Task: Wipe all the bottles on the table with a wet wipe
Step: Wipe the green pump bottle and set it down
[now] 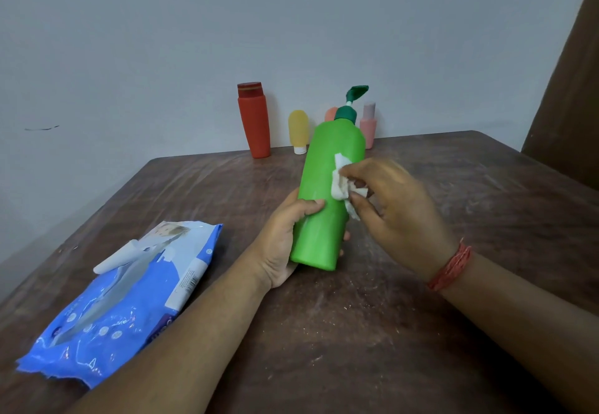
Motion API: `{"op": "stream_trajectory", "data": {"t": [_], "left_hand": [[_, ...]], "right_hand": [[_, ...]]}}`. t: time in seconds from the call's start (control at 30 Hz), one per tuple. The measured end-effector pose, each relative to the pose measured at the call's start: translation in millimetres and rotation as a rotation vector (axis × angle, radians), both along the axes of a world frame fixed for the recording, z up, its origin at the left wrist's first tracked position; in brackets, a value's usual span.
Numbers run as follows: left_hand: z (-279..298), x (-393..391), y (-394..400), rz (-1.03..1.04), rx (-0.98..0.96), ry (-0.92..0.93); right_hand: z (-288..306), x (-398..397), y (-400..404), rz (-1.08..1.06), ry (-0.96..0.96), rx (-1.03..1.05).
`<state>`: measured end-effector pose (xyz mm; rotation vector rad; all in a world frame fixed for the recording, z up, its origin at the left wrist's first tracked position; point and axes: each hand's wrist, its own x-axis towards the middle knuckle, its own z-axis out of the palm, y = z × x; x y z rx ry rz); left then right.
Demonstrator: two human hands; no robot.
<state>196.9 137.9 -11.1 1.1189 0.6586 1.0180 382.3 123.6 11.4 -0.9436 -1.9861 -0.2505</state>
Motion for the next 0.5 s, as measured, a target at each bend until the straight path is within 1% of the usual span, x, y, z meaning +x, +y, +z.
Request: {"op": "stream_trajectory", "data": {"t": [0.1,0.13,0.23,0.27,0.3,0.4,0.43,0.47,0.5], "left_hand": [[1.6,-1.4,0.6,0.050,-0.036,-0.078],[1.7,-1.7,0.8,0.054,-0.039,-0.091],[1.3,-0.8,0.2,0.020,-0.032,-0.069],[1.3,-0.2,0.4,0.018,-0.035,-0.072],[1.4,-0.4,1.2,0.032,-0.043,-0.088],[2.5,-4.2,2.9,0.046,-0.139,-0.166],[3.2,-5.3,2.6,0.021,-0.169,-0.187],[3.3,-5.7,2.5,0.009,-0.177,-0.206],[3.0,-5.4,3.0,0.010,-0.164,-0.221]], "right_hand": [[-10.1,-4.7,-4.6,0.134,-0.224,0.036],[-9.8,-4.0,-3.4,0.131,-0.231,0.051],[-3.2,-0.2,3.8,0.016,-0.068,0.056],[-2.8,0.4,3.7,0.005,-0.070,0.052],[-3.9,-0.4,0.7,0.031,-0.122,0.059],[-12.7,-9.7,-16.7,0.256,-0.383,0.080],[-13.7,-12.1,-19.6,0.298,-0.425,0.088],[-12.2,-13.0,-18.0,0.295,-0.424,0.101],[-9.7,-13.4,-13.6,0.247,-0.380,0.117]]}}
